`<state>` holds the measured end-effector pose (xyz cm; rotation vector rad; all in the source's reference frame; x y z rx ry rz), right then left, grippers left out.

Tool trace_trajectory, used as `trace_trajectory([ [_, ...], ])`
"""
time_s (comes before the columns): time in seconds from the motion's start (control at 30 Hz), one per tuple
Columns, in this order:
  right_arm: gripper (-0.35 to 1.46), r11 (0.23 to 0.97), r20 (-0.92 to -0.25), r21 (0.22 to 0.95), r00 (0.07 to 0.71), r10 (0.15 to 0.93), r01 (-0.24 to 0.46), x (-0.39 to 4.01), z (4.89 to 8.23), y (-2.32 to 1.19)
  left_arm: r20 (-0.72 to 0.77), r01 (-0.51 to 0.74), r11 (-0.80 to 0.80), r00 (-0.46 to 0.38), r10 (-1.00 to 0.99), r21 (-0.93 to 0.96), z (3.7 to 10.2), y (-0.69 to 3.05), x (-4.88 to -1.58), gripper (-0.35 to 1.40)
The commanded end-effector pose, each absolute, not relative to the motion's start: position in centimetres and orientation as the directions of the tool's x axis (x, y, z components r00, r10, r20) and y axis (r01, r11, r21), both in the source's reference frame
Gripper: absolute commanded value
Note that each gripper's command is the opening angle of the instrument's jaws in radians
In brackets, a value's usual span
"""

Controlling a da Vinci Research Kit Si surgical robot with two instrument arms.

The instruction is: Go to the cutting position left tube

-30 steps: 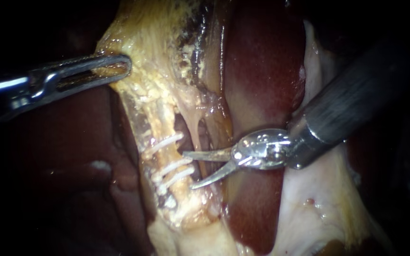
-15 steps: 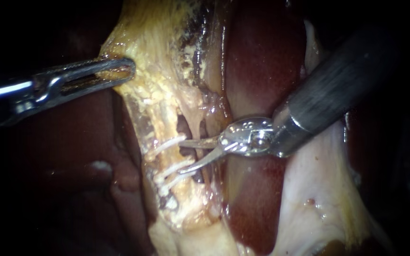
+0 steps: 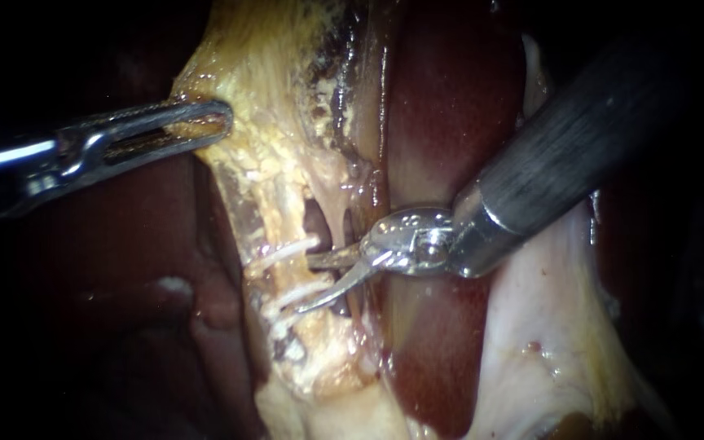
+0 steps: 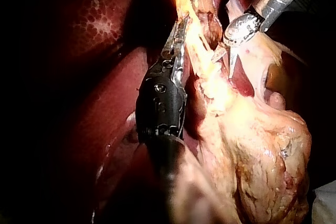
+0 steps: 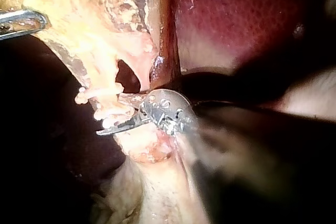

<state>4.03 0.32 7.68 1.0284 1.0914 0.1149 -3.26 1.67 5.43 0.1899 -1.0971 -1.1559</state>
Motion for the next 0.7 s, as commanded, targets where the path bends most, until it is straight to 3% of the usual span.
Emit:
trace_trajectory([
  [0.03,1.26,0.557,-0.677,0.733,0.501,0.539,0.391,4.08,7.70,0.32,0.595,0.637,0.449,-0.020,-0.803,0.627,5.43,1.67,-3.27,-0.35],
  [0.33,1.25,0.515,-0.670,0.742,0.482,0.564,0.430,4.38,7.80,0.26,0.595,0.637,0.448,-0.020,-0.803,0.627,5.44,1.67,-3.28,-0.35],
  [0.7,1.18,0.420,-0.612,0.784,0.453,0.648,0.458,4.51,7.77,0.25,0.595,0.639,0.448,-0.021,-0.803,0.626,5.44,1.67,-3.31,-0.35],
])
